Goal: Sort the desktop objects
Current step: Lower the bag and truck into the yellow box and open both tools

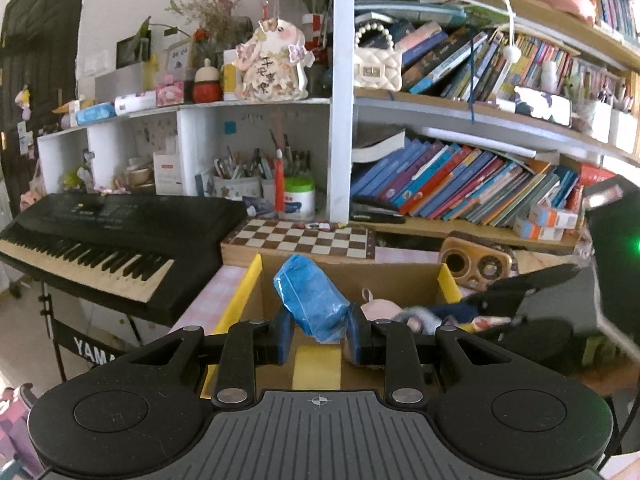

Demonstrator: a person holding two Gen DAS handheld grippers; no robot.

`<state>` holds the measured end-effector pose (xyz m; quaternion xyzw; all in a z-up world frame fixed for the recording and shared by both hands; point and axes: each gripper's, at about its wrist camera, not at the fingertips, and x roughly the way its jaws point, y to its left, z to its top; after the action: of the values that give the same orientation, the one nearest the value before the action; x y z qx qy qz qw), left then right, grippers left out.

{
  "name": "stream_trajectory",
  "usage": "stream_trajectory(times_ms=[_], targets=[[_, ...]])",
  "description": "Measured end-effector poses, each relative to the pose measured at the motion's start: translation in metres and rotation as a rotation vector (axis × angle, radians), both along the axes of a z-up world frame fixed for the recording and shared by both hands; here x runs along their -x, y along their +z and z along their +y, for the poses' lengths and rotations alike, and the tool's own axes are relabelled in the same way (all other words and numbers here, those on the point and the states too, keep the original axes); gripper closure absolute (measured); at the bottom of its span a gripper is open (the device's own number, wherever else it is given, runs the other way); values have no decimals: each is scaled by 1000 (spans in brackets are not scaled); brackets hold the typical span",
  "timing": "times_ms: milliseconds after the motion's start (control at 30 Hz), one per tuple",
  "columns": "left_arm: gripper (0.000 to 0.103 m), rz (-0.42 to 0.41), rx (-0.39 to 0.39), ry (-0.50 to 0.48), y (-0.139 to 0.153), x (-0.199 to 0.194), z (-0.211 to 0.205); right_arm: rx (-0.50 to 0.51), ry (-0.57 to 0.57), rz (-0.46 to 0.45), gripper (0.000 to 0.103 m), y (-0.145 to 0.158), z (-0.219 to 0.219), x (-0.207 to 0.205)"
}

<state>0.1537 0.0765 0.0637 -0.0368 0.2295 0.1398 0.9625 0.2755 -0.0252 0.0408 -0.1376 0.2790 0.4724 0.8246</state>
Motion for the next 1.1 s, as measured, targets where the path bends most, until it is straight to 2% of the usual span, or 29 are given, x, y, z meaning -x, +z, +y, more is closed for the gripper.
stream_trajectory(times_ms=[300, 467, 700, 900, 1000, 1100], targets=[[76, 58, -9, -19, -7, -51, 3, 117, 113, -7, 61, -28, 21, -20], [76, 126, -6, -53, -20, -85, 7, 182, 180, 6, 61, -39, 32, -33], [76, 231, 37, -119, -39, -126, 17, 250, 255, 42, 61, -51, 41, -41], [76, 310, 34, -187, -54, -147, 9, 302, 307, 47, 60, -56, 44, -43], [76, 348, 18, -202, -60, -153, 5, 339, 343, 25, 60, -61, 46, -39], [76, 374, 5, -203, -61, -157, 3, 342, 357, 48, 60, -62, 47, -40]])
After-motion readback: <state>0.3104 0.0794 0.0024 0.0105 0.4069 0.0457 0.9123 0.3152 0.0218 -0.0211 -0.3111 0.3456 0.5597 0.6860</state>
